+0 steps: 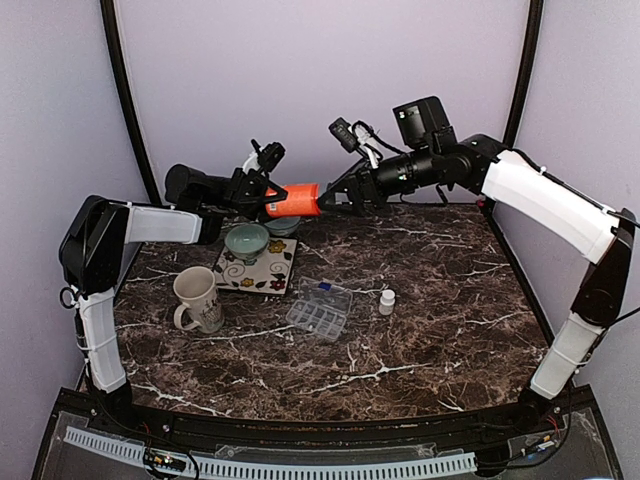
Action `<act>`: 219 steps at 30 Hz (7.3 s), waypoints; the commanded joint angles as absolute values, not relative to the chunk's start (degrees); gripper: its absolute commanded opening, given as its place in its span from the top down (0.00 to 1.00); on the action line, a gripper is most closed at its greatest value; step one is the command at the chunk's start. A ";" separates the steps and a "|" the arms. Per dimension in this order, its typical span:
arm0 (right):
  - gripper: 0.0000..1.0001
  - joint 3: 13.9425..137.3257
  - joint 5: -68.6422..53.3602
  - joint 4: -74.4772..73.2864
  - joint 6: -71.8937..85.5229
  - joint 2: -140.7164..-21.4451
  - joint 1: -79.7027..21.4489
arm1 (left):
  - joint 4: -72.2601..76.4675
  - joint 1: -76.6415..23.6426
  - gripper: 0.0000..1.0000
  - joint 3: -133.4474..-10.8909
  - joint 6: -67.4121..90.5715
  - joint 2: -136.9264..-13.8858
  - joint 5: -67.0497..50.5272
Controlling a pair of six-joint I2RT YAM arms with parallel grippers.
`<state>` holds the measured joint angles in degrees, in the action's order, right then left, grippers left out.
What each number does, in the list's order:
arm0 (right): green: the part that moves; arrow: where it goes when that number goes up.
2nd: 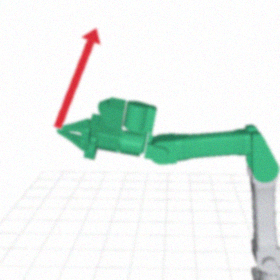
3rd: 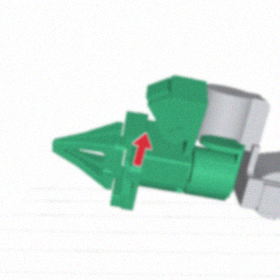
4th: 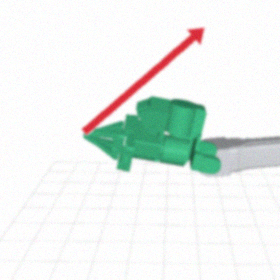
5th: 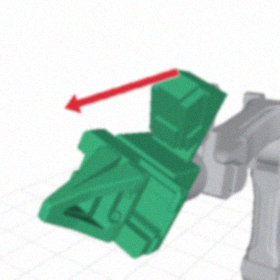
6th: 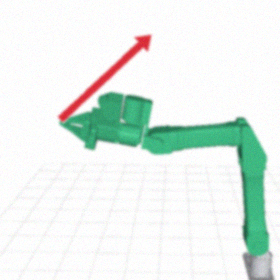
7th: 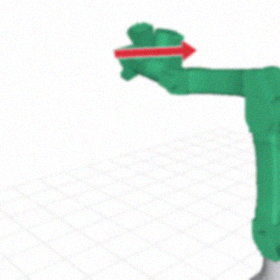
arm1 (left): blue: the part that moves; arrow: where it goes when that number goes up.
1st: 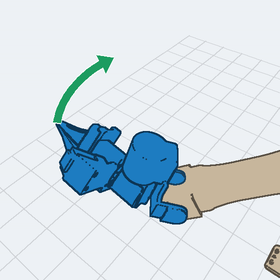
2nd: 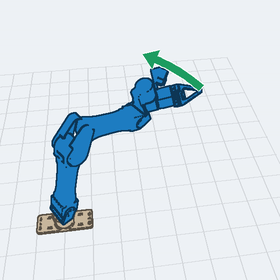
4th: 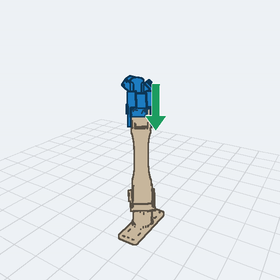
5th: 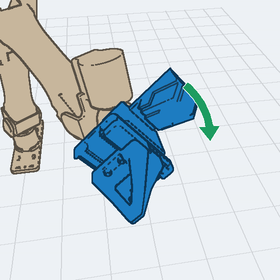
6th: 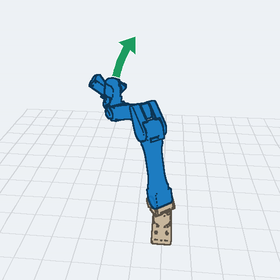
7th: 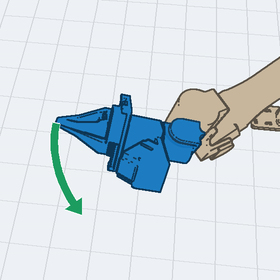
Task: Sort the pills into containers
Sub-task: Screw the lid of the pill bottle onto the pill bottle, then place the pill bottle at the center of the board.
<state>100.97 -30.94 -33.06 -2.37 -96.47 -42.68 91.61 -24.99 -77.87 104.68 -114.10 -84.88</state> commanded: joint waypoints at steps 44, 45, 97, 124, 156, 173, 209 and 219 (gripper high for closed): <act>1.00 94.86 -52.69 -8.83 42.45 -102.07 -41.04 | 6.05 -34.86 0.99 -80.72 5.62 -87.73 -58.53; 1.00 94.43 -53.17 -8.11 44.05 -102.32 -41.04 | 5.66 -35.78 0.99 -80.51 3.82 -87.11 -56.78; 1.00 89.38 -53.81 -8.59 48.98 -101.05 -40.32 | 27.92 -58.49 0.27 -65.21 -49.47 -79.59 16.00; 1.00 109.41 -13.65 -46.59 20.61 -105.96 -32.83 | 10.42 -54.46 0.19 -63.54 -24.71 -70.61 17.10; 1.00 108.46 13.47 -53.35 12.39 -119.91 -25.53 | -0.01 -46.70 0.04 -66.45 -7.70 -71.54 1.82; 0.65 106.62 11.81 -52.94 12.79 -120.19 -25.31 | 1.13 -46.32 0.01 -65.83 -8.09 -72.25 3.16; 0.23 104.15 14.63 -51.31 13.49 -114.56 -25.32 | 3.78 -45.84 0.01 -63.63 -5.25 -70.57 5.63; 0.21 99.16 18.83 -44.32 9.37 -104.83 -30.16 | 3.69 -45.36 0.01 -63.56 -3.97 -71.14 5.32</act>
<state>101.30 15.88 -48.86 11.66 -109.73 -26.79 2.09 -45.84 -64.34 -5.04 -72.38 5.34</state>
